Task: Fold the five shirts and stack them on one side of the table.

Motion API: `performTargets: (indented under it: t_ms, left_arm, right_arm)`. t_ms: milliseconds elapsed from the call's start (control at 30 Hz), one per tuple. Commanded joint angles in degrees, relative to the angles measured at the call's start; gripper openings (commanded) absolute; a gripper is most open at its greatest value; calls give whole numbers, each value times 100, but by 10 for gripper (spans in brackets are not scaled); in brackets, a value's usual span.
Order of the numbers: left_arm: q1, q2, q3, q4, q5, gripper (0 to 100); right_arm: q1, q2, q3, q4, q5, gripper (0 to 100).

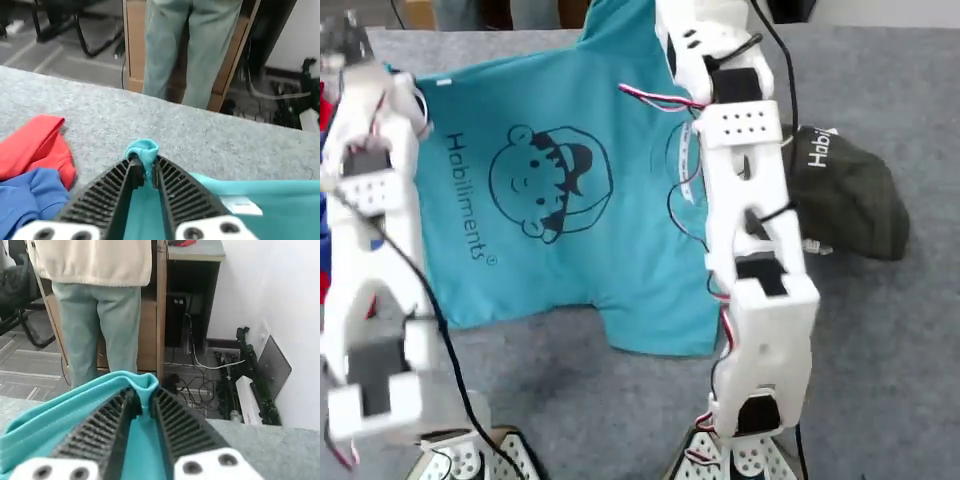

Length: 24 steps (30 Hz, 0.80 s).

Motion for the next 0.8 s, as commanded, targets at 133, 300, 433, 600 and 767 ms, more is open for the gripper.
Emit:
performTargets:
  t_ms: [133,300,433,600,767]
  left_arm:
    - [154,686,-2369,2145,-26,30]
    - [242,730,-2360,3692,-26,30]
    - [268,738,-1991,4721,-35,30]
    - [295,686,-804,4800,-35,30]
    - [462,659,303,4835,-44,29]
  right_arm:
    - [-167,725,-2651,2084,44,13]
    - [-176,1103,-3679,3727,44,13]
    - [-220,1358,-4330,5257,44,13]
    - [-290,1675,-4848,6831,53,13]
    - [-334,1613,-4365,6848,35,13]
